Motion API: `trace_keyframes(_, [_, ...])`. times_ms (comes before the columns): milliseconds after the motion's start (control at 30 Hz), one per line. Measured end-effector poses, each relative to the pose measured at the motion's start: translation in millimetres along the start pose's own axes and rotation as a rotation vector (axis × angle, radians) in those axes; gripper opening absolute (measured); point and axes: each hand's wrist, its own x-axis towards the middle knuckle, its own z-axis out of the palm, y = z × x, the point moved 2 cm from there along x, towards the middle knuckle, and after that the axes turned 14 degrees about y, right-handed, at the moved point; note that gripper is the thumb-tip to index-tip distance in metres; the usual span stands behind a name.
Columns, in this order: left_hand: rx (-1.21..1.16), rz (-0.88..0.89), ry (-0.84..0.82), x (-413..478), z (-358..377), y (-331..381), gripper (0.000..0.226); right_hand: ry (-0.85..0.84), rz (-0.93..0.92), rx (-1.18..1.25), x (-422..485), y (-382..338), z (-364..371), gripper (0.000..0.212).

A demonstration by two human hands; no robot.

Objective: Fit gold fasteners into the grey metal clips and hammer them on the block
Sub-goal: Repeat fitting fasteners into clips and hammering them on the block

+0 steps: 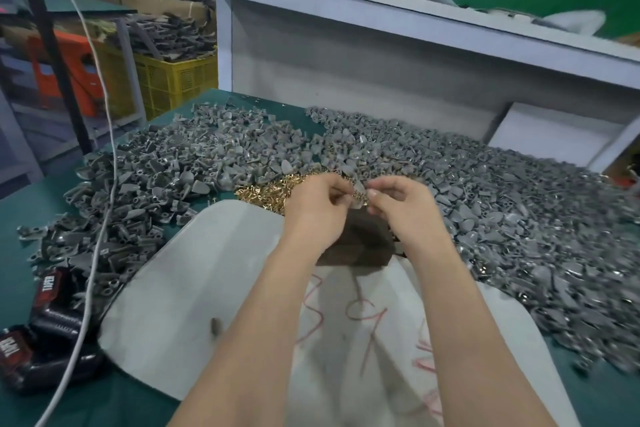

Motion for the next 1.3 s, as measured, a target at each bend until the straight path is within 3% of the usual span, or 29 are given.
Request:
trace_keyframes(333, [0.378,0.092,-0.09,-3.3,-8.1,-1.3,0.019,0.002,-0.181,-0.316,-7.4,6.3,-3.4,0.012])
trace_keyframes(500, [0.26,0.127,-0.056,-0.5,-10.5,3.2,0.009,0.009,-0.196,-0.191,-11.6,-3.2,0.3,0.019])
trace_keyframes(633, [0.163,0.135,-0.051,-0.4,-10.1,4.8,0.015,0.022,-0.239,-0.127,-15.5,-7.9,7.2,0.017])
trace_keyframes(800, [0.172,0.167,-0.045,0.4,-9.0,3.9,0.013,0.018,-0.205,-0.092,-15.3,-6.9,7.2,0.012])
trace_keyframes(1167, [0.193,0.29,-0.07,-0.7,-7.9,5.9,0.017,-0.057,0.109,0.202,-14.0,2.5,8.0,0.015])
trace_keyframes(1300, [0.226,0.268,-0.063,-1.0,-7.7,4.7,0.012,-0.033,0.09,0.179,-12.0,4.9,5.6,0.017])
